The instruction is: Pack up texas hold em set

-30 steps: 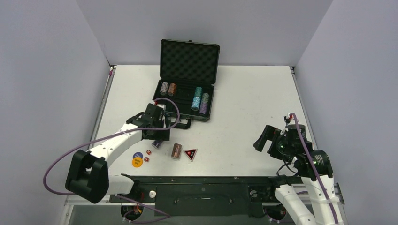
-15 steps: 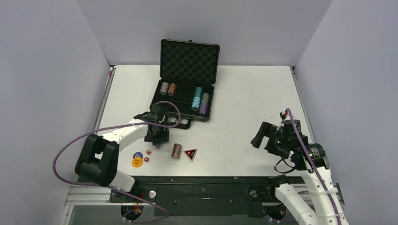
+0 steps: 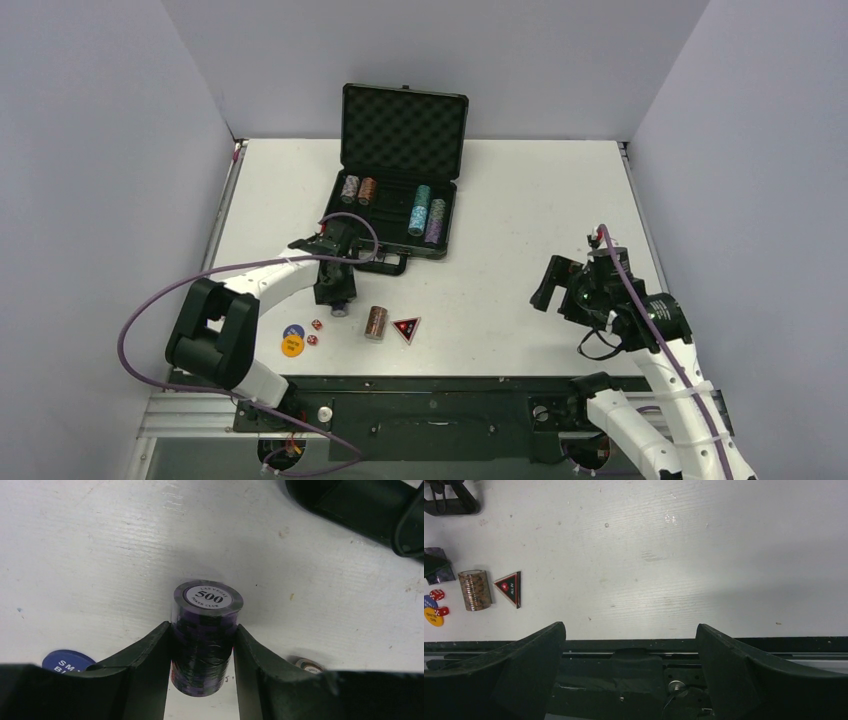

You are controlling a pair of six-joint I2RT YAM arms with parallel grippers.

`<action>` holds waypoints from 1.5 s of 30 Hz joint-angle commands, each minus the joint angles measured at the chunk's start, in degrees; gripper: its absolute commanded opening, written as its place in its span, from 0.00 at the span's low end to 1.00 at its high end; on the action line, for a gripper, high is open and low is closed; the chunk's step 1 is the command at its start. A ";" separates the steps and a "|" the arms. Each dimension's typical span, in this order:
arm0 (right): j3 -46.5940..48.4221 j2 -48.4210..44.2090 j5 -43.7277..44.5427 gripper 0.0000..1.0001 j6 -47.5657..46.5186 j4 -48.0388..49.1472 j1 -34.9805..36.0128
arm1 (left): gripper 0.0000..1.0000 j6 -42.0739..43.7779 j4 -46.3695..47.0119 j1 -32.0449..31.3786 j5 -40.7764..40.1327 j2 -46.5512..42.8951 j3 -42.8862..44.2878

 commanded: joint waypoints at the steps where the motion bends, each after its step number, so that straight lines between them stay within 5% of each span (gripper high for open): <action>1: -0.39 1.30 1.82 0.99 0.05 2.00 0.82 | 0.25 -8.37 -2.07 0.13 -2.04 1.00 2.84; 5: -0.39 1.19 2.05 0.99 -0.02 1.80 1.03 | 0.40 -7.68 -2.37 -0.02 -2.21 0.88 3.69; 8: -0.12 0.99 2.52 1.00 0.00 1.10 1.08 | 0.62 -6.42 -2.77 -0.11 -2.89 -0.16 3.96; 12: 0.00 0.73 2.61 1.00 -0.08 0.50 1.09 | 0.72 -4.27 -3.59 -0.05 -3.83 -2.82 4.20; 24: -0.25 -0.21 2.73 0.99 0.49 -1.17 1.01 | 0.64 6.45 -0.35 -0.05 0.50 -5.74 1.82; 45: 0.23 -0.19 3.09 0.99 0.88 -1.20 1.01 | 0.56 7.90 3.24 -0.10 0.19 -4.78 -1.64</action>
